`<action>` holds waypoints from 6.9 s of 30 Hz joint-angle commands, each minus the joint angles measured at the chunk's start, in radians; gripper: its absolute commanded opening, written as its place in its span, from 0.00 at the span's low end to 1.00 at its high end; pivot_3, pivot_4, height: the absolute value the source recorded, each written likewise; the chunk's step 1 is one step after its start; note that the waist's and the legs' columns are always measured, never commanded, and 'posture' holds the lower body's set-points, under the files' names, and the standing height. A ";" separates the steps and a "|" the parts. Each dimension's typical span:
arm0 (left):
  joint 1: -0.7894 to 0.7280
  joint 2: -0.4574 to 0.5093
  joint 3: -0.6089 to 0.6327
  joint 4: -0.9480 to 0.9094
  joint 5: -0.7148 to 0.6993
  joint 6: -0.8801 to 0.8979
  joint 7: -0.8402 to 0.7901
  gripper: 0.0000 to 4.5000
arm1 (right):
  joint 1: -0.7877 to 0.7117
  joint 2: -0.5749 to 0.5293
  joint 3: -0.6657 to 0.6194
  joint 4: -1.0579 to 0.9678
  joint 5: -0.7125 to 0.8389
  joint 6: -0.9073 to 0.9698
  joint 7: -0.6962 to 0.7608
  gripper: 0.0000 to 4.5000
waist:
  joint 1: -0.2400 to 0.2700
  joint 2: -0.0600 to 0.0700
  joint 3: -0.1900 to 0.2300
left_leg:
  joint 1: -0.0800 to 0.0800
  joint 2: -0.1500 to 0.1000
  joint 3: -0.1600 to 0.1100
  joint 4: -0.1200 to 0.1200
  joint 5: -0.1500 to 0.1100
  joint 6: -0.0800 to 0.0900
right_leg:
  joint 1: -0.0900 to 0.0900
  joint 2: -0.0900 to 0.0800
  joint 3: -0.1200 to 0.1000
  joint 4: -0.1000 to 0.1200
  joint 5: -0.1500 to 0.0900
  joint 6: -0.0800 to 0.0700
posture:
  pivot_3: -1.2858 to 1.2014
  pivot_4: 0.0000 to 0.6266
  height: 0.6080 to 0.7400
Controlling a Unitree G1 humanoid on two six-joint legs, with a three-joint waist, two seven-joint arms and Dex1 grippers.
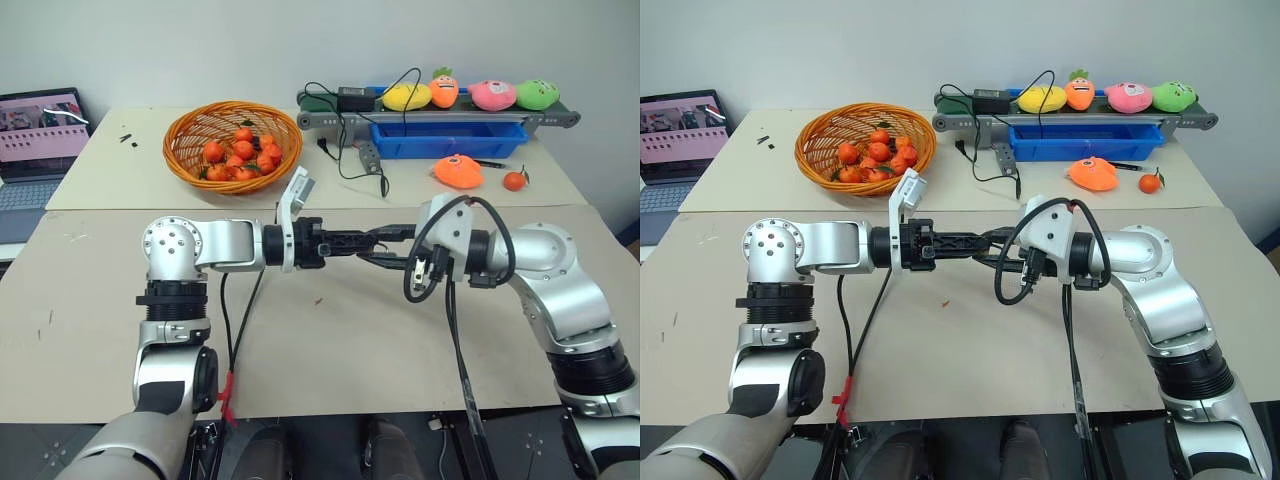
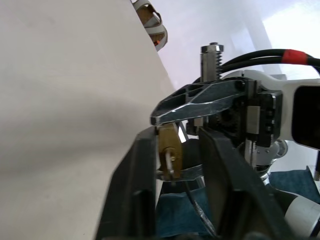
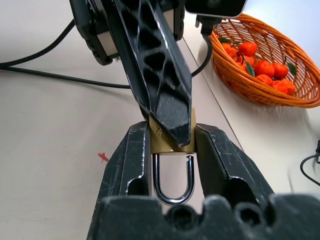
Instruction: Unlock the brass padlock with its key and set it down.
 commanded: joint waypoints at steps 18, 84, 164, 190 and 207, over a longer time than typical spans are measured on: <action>-0.015 -0.006 0.004 -0.004 -0.025 -0.010 -0.017 0.01 | -0.027 -0.010 -0.031 -0.046 0.026 0.041 -0.011 0.79 | 0.000 0.000 0.000 | 0.000 0.000 0.000 0.000 0.000 0.000 | 0.000 0.000 0.000 0.000 0.000 0.000 | 0.52 0.24 1.00; -0.009 0.036 -0.007 -0.017 -0.101 -0.053 0.049 0.01 | 0.052 -0.023 -0.093 0.019 0.046 0.041 -0.050 0.01 | 0.011 0.000 0.000 | 0.001 0.000 0.001 0.000 0.000 0.000 | 0.000 0.000 0.000 0.000 0.000 0.000 | 0.52 0.24 1.00; 0.211 -0.051 -0.046 -0.013 0.423 -0.055 -0.193 0.01 | 0.179 -0.191 -0.187 -0.127 0.290 0.286 -0.015 0.98 | 0.016 0.000 0.000 | 0.000 0.000 0.000 0.000 -0.001 0.002 | 0.001 0.000 0.000 0.000 0.000 0.000 | 0.52 0.24 1.00; 0.145 0.412 -0.251 -0.065 0.772 -0.339 -0.658 0.99 | 0.172 -0.191 -0.181 -0.117 0.278 0.263 -0.012 1.00 | 0.003 0.000 0.000 | 0.001 0.001 0.001 0.000 -0.002 0.003 | 0.001 0.000 0.001 -0.001 0.000 -0.001 | 0.52 0.24 1.00; 0.365 0.505 -0.318 -0.473 0.998 -0.961 -1.011 0.99 | 0.313 -0.230 -0.291 -0.188 0.308 0.278 -0.022 1.00 | 0.024 -0.001 0.000 | -0.005 0.001 0.002 0.001 -0.002 0.003 | -0.003 0.000 -0.001 -0.001 0.000 -0.001 | 0.52 0.24 1.00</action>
